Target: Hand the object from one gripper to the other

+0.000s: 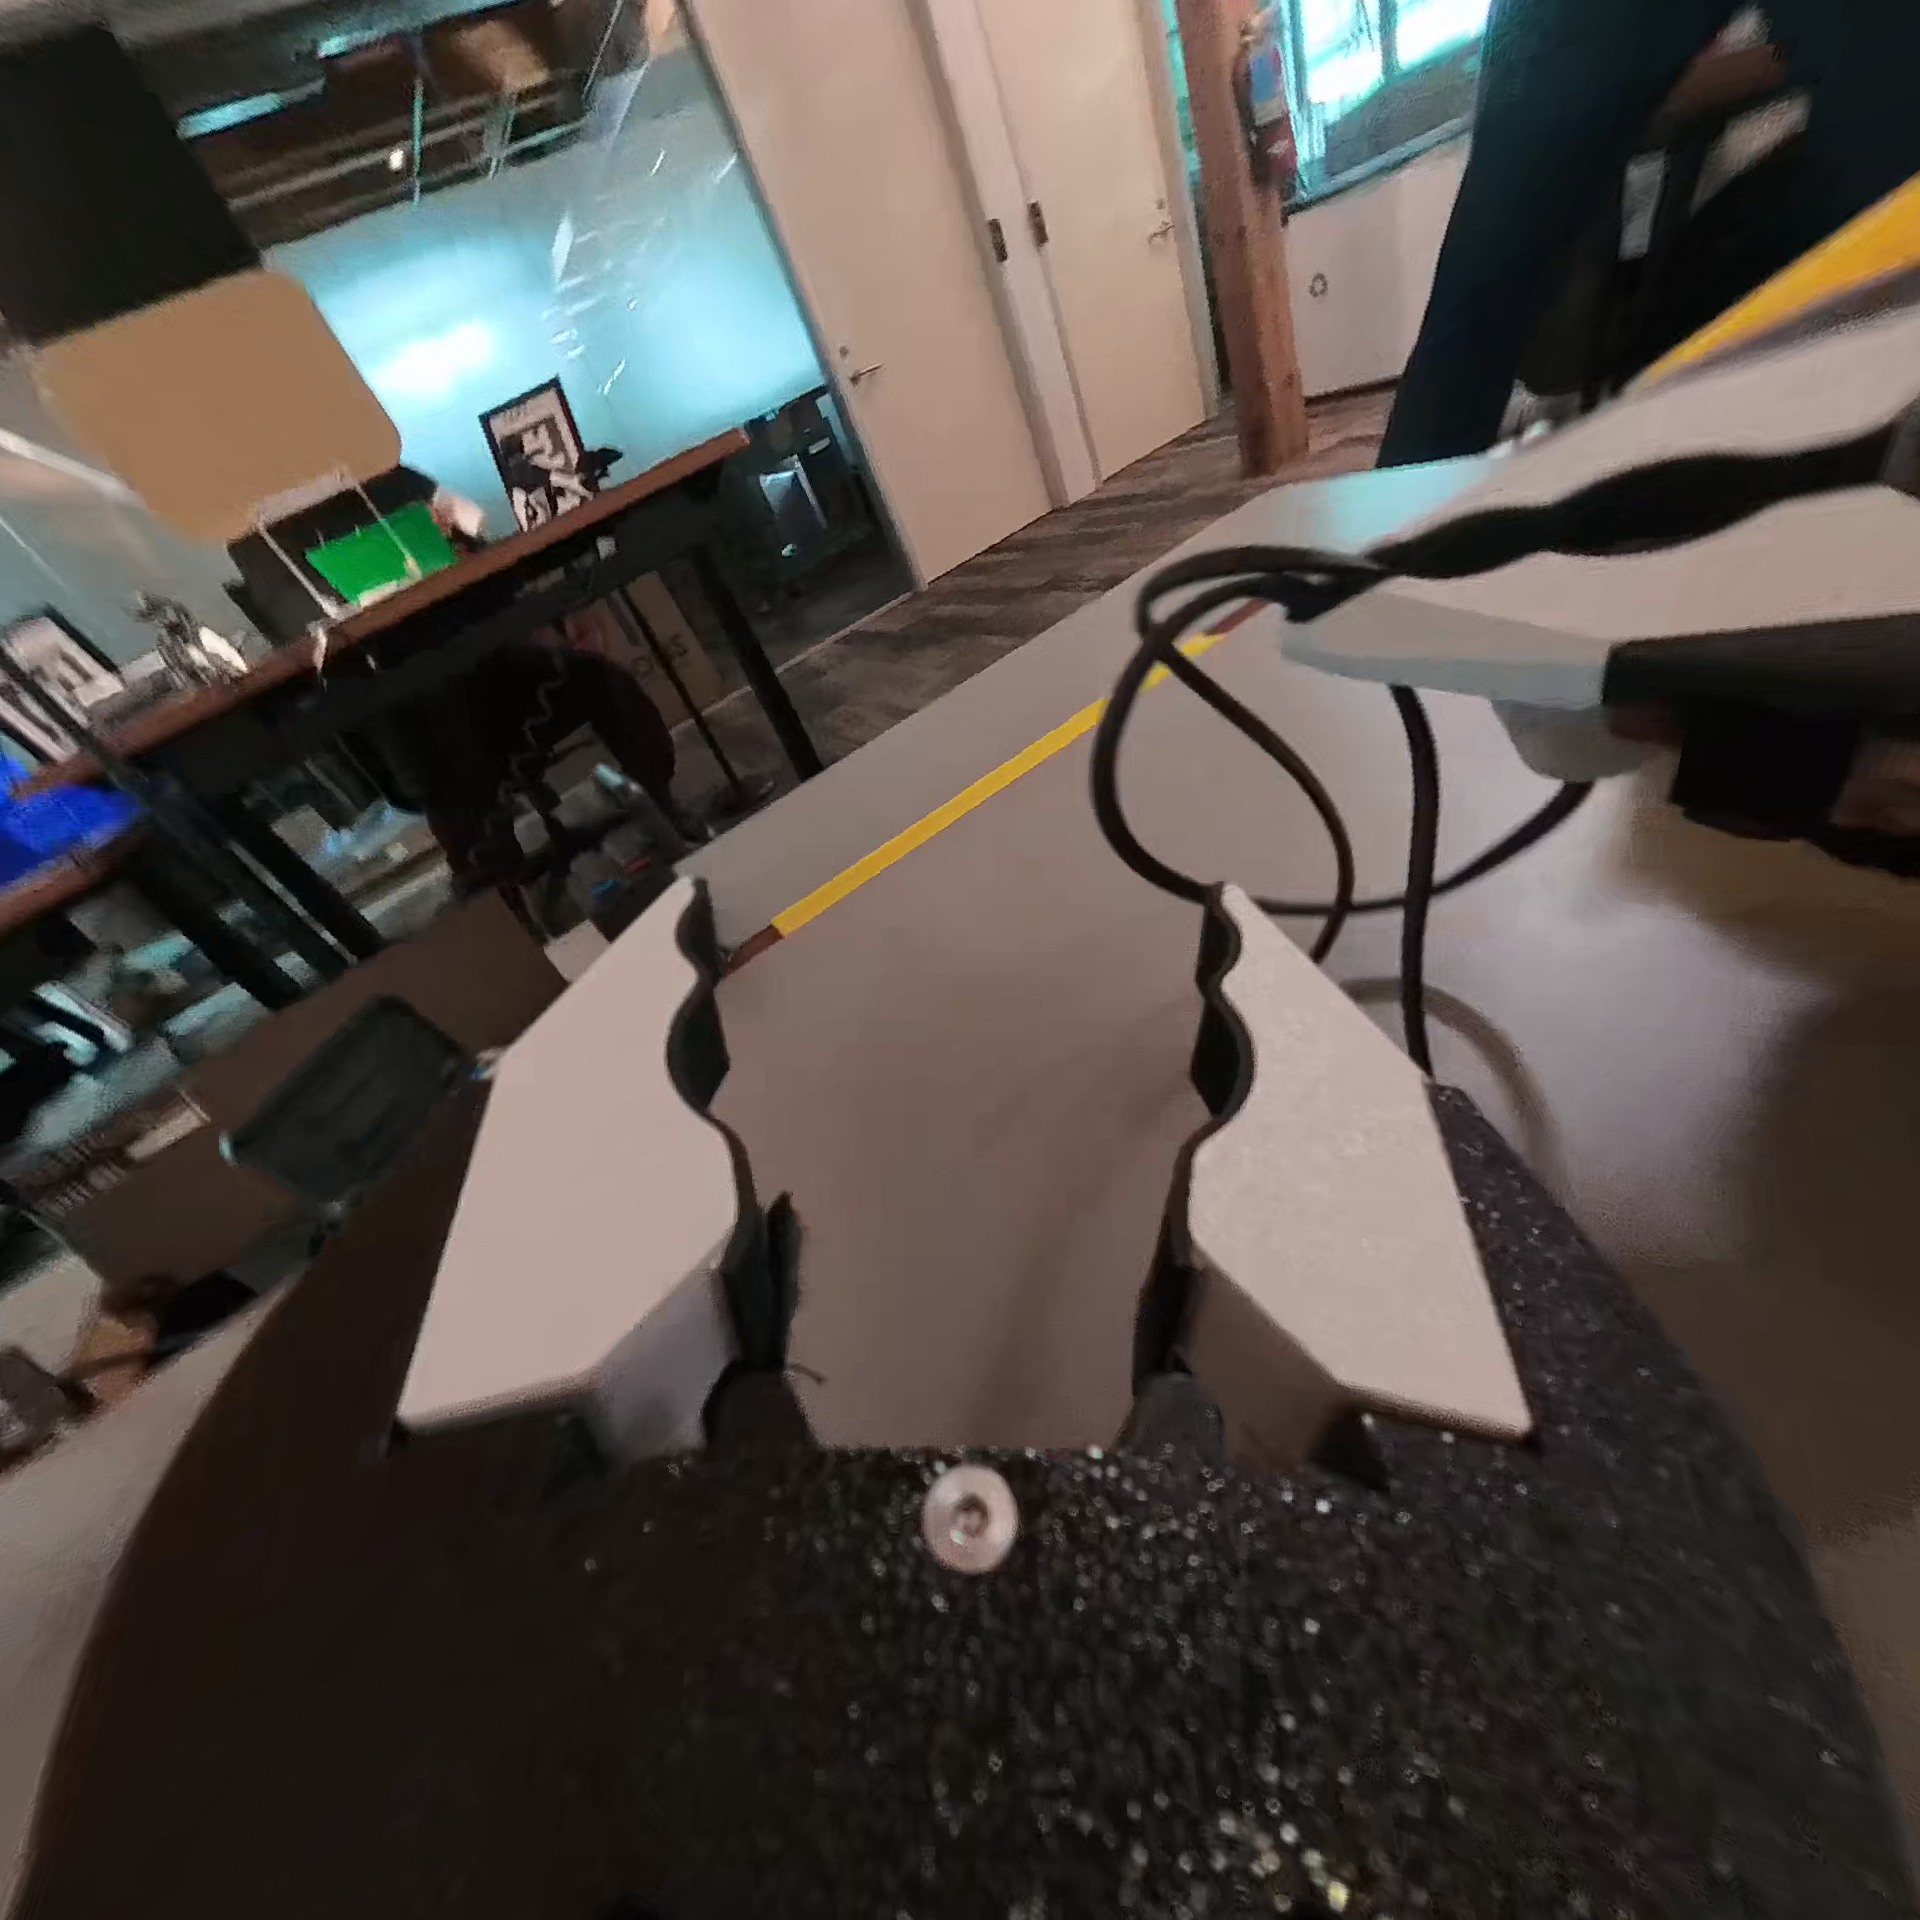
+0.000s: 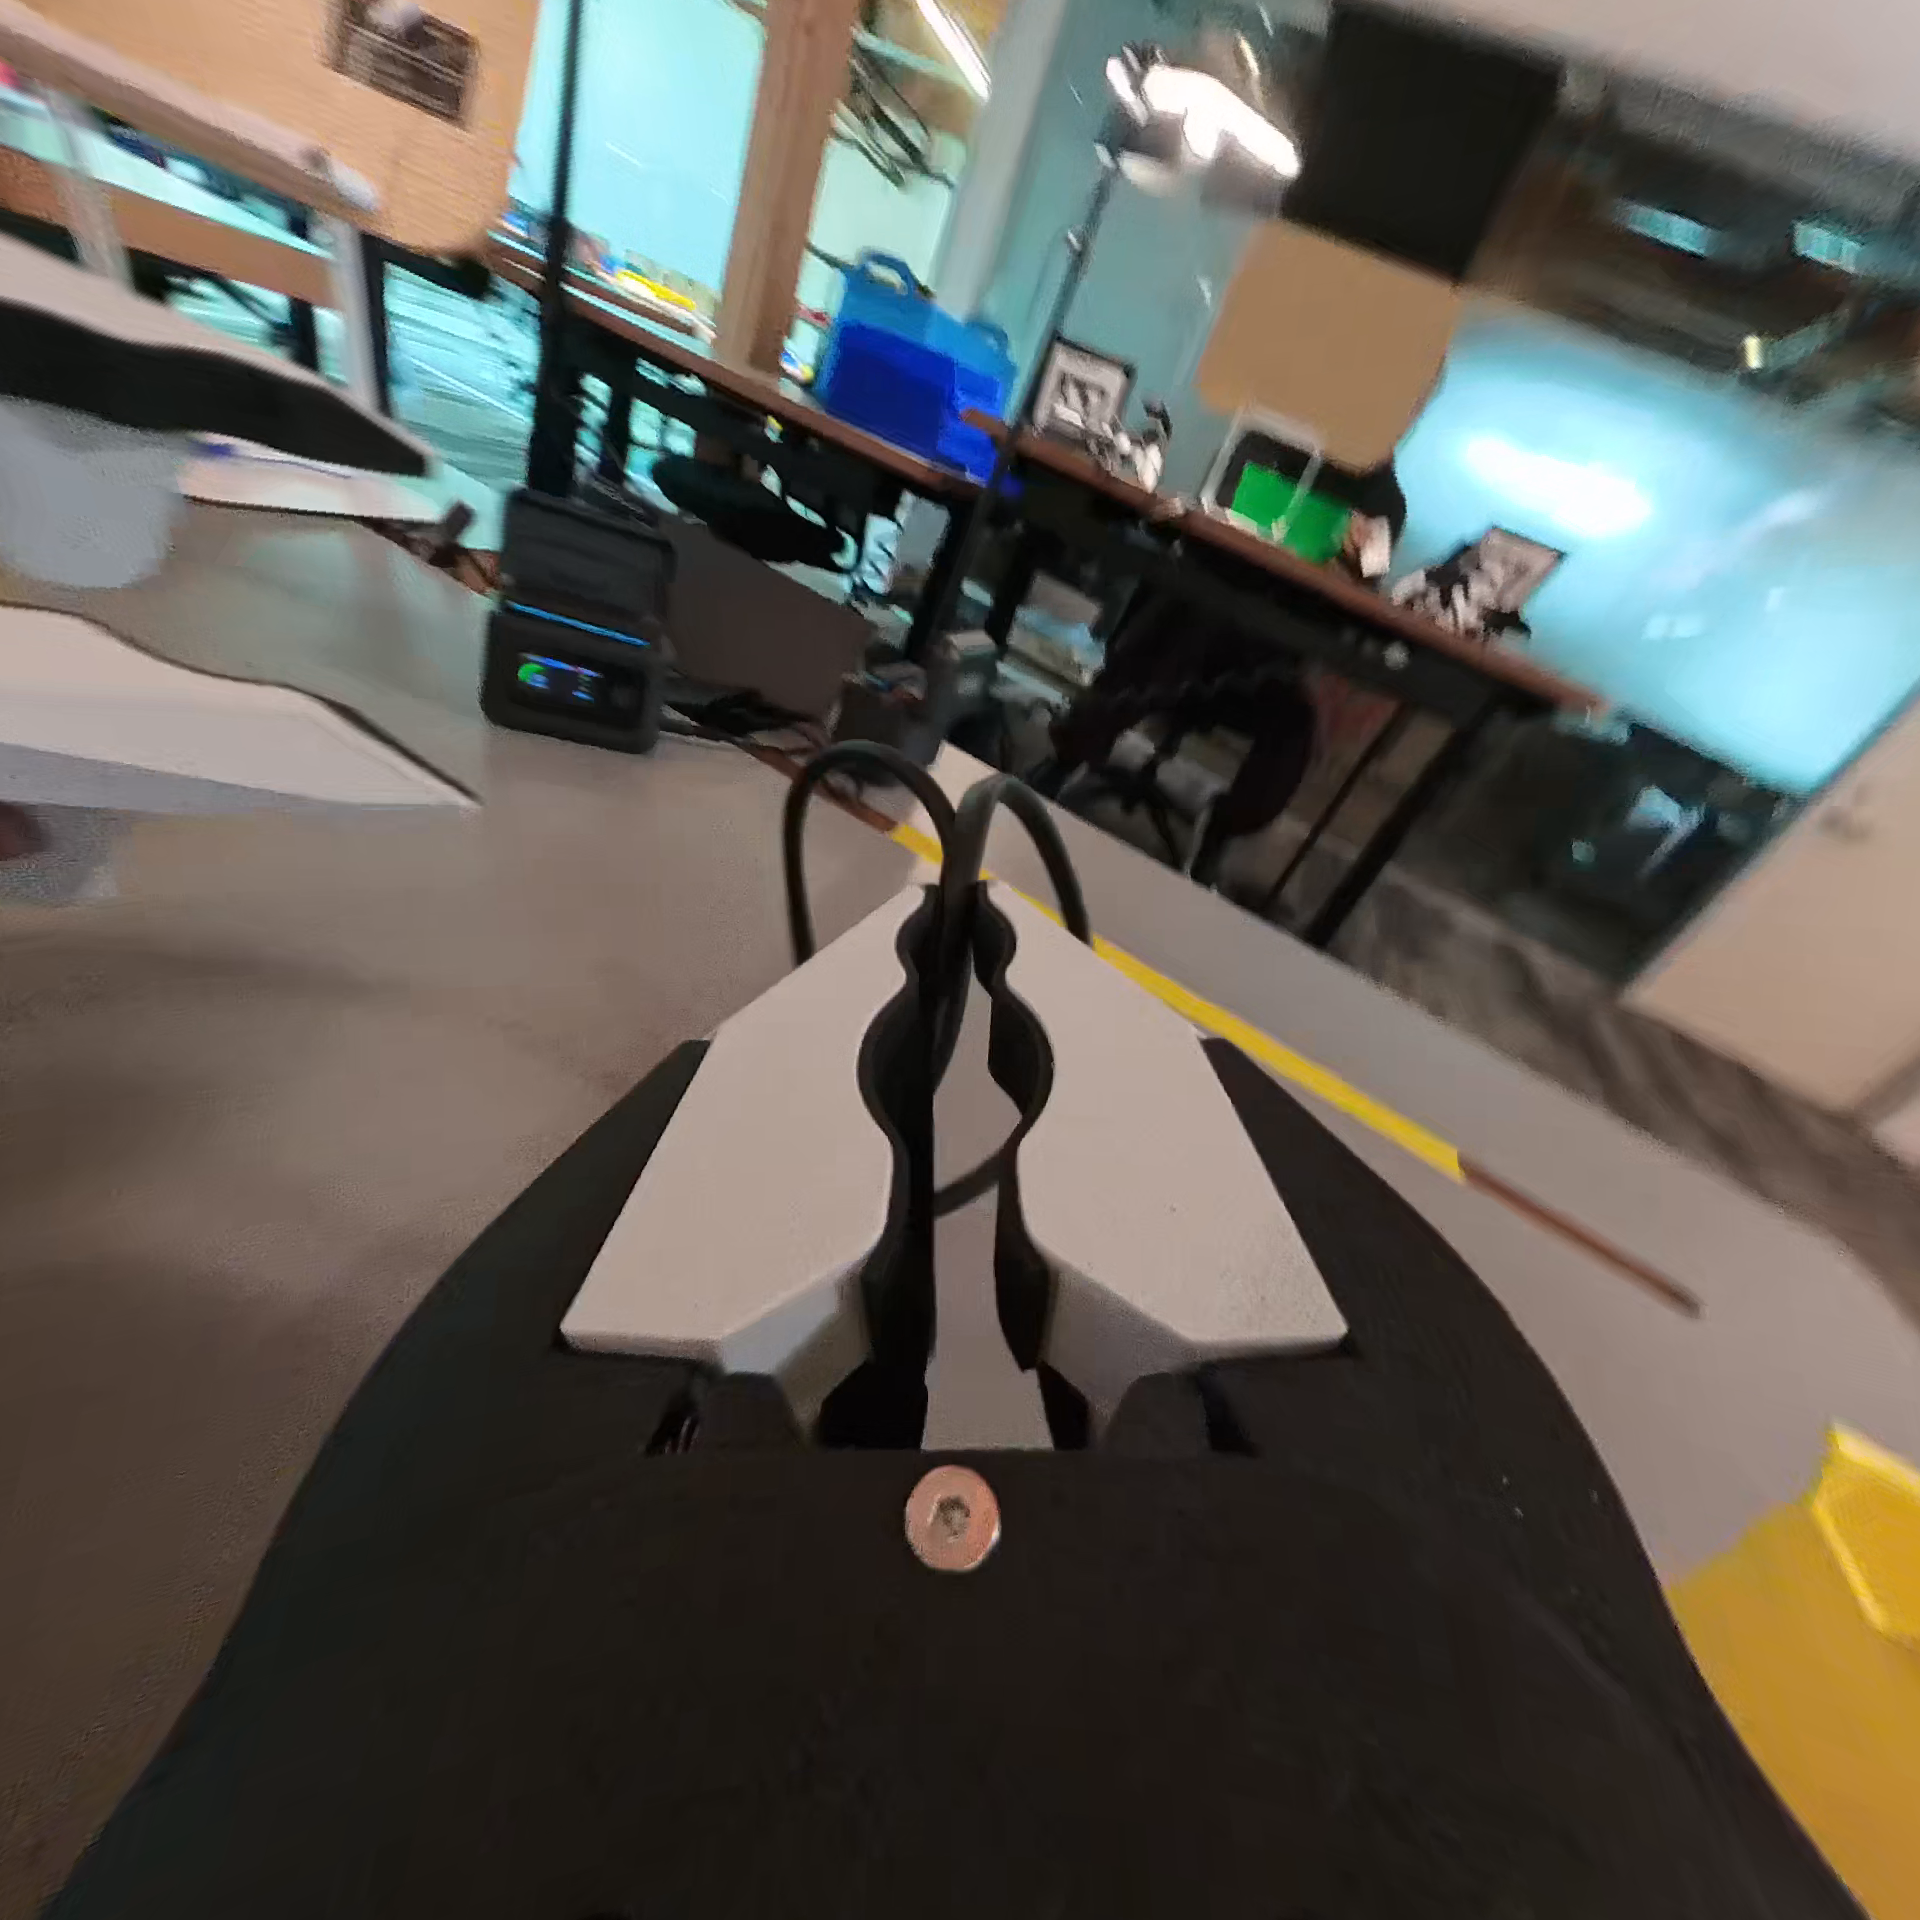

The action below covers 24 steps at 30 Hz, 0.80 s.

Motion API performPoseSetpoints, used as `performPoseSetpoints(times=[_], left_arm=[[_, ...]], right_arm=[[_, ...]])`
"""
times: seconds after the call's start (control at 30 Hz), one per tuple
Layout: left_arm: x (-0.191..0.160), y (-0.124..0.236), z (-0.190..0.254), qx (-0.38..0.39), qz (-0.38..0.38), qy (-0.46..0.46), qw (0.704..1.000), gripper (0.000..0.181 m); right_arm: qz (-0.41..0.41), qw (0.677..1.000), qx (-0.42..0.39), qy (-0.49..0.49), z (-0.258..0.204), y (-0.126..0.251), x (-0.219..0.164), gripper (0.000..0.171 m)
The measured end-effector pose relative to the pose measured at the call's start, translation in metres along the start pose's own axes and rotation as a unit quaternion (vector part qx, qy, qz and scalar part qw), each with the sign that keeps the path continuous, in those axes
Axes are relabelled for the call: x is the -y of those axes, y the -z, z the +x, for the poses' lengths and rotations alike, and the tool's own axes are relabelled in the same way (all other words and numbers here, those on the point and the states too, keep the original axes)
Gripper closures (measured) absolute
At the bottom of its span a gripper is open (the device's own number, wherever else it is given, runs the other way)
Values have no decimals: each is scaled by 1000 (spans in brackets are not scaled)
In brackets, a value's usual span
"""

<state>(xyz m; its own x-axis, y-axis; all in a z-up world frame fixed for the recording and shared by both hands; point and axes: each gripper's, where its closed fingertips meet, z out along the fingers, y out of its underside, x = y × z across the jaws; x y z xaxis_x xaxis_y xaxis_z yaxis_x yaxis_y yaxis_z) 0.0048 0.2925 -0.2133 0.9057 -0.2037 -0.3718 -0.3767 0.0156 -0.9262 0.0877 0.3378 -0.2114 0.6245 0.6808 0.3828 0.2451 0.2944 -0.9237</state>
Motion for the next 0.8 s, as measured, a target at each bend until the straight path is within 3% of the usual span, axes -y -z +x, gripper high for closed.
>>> performPoseSetpoints(times=[0.1,0.23,0.3,0.37,0.43,0.6,0.8], left_arm=[[3,-3,19,6,-9,-111,994,100],[7,-5,37,26,-19,-269,963,105],[5,-5,43,25,-27,-319,947,122],[0,-5,44,27,-44,-339,939,155],[-5,-6,36,39,-69,-323,943,181],[-7,-3,3,87,-78,-171,978,181],[0,3,-15,79,-9,55,995,181]], right_arm=[[51,996,47,64,-25,6,19,167],[84,966,93,225,-63,15,26,167],[96,954,107,265,-76,18,27,167],[96,950,108,277,-81,18,27,167],[97,953,103,267,-79,17,26,164],[121,983,85,111,-57,15,39,120],[85,986,111,-94,-56,5,35,115]])
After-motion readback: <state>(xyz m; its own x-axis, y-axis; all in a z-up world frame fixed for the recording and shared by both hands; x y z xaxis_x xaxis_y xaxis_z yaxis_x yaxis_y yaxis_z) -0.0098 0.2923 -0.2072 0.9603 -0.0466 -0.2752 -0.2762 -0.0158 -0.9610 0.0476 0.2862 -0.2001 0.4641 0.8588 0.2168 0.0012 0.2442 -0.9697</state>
